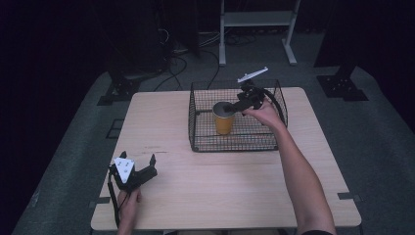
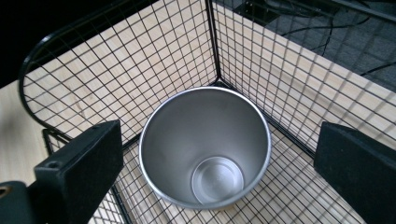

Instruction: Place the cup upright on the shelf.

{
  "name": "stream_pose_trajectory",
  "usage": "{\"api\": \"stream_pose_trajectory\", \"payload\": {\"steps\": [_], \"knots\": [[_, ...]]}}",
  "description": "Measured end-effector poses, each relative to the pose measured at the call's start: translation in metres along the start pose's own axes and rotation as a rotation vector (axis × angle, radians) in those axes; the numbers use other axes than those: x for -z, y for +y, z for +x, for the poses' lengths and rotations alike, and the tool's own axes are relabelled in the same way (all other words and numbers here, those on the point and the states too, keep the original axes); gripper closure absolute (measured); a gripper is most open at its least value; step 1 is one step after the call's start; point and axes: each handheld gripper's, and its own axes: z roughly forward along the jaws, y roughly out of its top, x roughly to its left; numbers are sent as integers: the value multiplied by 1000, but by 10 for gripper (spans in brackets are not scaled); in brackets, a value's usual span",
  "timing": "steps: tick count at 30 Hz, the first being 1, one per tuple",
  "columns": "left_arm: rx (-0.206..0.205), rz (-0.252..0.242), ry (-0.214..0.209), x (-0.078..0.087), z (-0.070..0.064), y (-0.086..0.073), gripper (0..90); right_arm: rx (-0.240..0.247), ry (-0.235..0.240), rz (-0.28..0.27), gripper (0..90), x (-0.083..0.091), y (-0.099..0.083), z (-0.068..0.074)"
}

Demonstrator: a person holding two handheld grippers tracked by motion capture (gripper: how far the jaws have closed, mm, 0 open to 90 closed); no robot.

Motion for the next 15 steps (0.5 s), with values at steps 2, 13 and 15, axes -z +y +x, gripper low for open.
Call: {"api": "stream_pose_trajectory", "payload": {"steps": [2,13,15], "knots": [[4,1,0,0,1,0,8,-7,4,-5,11,6,-2,-1],[5,-1,-3,1,1,0,8,-22,-27,4,11,37,-16,-3],[6,-1,-3,1,1,0,8,-23,-25,-11,11,45,-18,-2]]}}
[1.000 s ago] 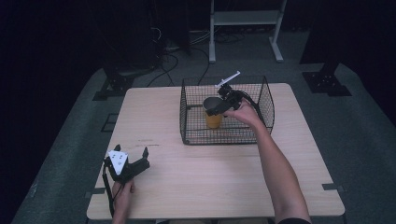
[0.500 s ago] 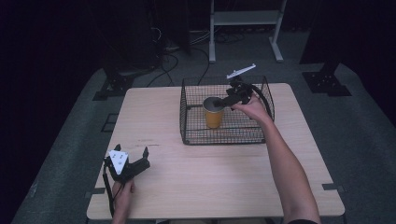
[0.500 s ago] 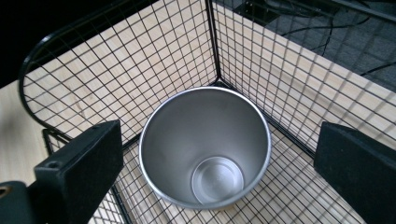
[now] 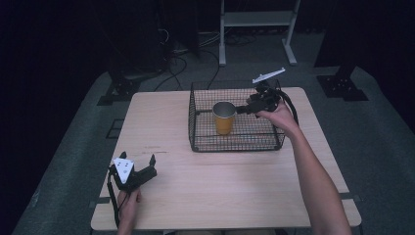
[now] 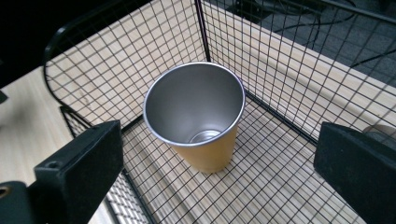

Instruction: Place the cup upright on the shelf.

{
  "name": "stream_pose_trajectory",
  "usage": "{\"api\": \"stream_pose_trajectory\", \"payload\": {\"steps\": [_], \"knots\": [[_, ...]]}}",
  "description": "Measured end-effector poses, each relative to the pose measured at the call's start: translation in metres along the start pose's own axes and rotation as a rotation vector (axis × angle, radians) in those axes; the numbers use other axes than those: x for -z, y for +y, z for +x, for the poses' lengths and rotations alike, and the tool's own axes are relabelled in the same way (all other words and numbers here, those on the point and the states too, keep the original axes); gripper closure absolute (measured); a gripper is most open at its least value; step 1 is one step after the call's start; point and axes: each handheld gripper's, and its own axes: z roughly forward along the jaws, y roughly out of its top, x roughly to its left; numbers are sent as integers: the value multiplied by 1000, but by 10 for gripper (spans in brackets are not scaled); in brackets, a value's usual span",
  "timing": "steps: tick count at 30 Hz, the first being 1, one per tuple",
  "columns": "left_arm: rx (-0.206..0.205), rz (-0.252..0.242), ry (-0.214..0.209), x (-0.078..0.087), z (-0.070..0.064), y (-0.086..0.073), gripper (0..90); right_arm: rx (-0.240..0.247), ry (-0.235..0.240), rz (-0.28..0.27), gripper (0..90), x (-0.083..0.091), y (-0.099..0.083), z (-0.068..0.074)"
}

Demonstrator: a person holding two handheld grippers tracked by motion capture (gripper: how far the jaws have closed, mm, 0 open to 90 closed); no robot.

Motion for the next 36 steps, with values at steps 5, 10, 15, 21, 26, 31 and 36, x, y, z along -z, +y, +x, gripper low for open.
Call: {"api": "stream_pose_trajectory", "payload": {"steps": [5,10,15,21,26,31,36], "knots": [[-4,0,-1,0,-1,0,8,2,-4,-7,14,14,-4,3],[-4,0,0,0,-1,0,8,13,20,5,15,20,-13,7],[-5,-1,0,0,-1,0,8,14,24,6,15,25,-22,7],[-7,0,-1,0,-1,0,8,17,34,0,15,32,-32,9],[-8,0,0,0,-1,0,8,21,46,-7,15,37,-37,12],[-10,0,0,0,-1,0,8,19,72,-30,15,41,-46,15],[-11,-1,1,0,-1,0,8,15,97,-56,15,45,-56,18]]}}
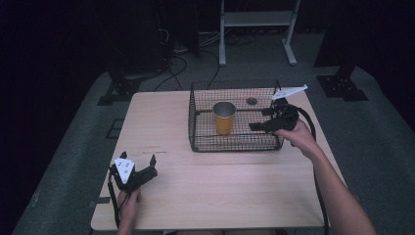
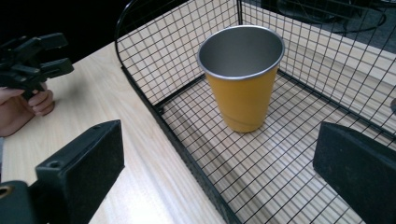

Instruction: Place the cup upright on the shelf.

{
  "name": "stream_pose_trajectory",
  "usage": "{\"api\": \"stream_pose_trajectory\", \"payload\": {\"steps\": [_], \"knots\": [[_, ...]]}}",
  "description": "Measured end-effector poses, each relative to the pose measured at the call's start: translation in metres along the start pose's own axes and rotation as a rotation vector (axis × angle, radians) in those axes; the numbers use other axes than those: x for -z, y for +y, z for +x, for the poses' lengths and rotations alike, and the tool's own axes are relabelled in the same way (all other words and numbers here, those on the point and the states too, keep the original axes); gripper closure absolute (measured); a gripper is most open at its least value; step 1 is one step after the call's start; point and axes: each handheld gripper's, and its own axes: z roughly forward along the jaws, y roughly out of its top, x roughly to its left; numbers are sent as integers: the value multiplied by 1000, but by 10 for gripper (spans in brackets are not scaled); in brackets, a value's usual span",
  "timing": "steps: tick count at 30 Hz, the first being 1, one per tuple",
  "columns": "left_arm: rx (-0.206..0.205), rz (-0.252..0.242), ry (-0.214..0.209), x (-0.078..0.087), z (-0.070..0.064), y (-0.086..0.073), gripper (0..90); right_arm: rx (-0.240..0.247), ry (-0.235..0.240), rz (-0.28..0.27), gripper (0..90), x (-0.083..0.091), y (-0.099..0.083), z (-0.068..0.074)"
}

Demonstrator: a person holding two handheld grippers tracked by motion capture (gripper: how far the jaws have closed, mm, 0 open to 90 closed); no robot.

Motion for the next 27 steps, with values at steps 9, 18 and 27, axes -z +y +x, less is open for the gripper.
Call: {"api": "stream_pose_trajectory", "payload": {"steps": [9,18,27], "knots": [[-4,0,0,0,-1,0,8,17,7,-12,15,11,-18,8],[-4,0,1,0,-1,0,8,31,34,-25,15,15,-42,19],[-8,1,1,0,-1,0,8,27,44,-46,15,20,-71,27]]}}
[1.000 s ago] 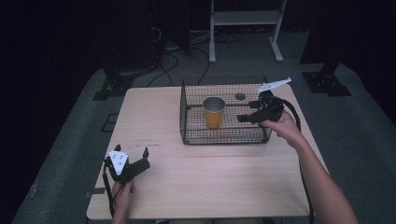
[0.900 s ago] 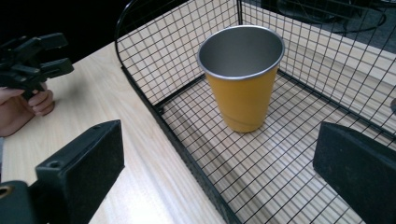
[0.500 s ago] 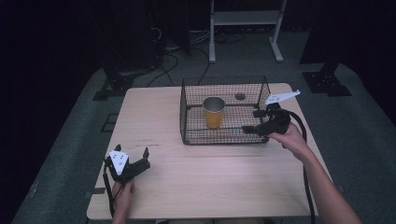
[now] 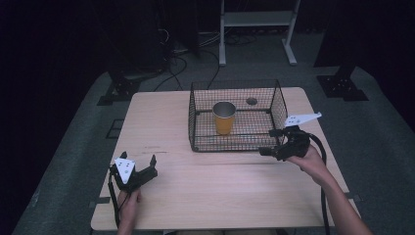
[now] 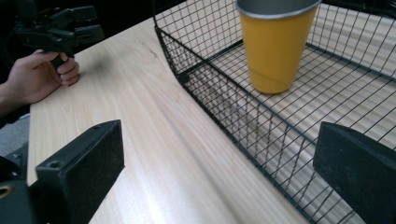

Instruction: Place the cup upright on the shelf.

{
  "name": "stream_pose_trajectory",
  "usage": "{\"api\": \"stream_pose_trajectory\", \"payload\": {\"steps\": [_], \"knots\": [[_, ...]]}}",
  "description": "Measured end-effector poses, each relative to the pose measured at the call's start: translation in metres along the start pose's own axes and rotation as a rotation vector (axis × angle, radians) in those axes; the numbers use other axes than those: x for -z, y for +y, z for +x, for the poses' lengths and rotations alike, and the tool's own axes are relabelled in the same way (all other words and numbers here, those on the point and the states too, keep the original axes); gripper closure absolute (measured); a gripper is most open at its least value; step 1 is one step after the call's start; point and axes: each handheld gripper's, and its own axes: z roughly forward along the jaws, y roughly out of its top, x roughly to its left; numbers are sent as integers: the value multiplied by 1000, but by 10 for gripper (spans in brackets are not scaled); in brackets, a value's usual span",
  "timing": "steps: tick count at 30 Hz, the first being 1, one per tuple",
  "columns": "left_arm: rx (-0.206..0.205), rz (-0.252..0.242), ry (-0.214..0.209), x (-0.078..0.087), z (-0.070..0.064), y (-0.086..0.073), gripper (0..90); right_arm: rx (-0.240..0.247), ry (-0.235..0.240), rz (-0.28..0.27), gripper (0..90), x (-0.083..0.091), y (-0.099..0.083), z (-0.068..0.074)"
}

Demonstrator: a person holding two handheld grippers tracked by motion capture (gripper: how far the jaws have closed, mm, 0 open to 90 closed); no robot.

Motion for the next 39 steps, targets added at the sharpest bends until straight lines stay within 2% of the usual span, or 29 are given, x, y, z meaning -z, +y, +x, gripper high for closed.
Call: {"api": "stream_pose_trajectory", "payload": {"steps": [4,8,18,23,32,39], "knots": [[0,0,3,0,0,0,8,1,3,-23,15,2,-11,7],[-1,0,2,0,0,0,8,9,-2,-14,15,2,-19,11],[1,0,3,0,0,0,8,2,-48,-13,15,-1,-44,10],[1,0,4,0,0,0,8,-19,-33,-32,15,0,-52,10],[2,0,4,0,0,0,8,-32,-64,-30,15,7,-68,11],[-3,-1,3,0,-1,0,8,-42,-83,-48,15,11,-78,13]]}}
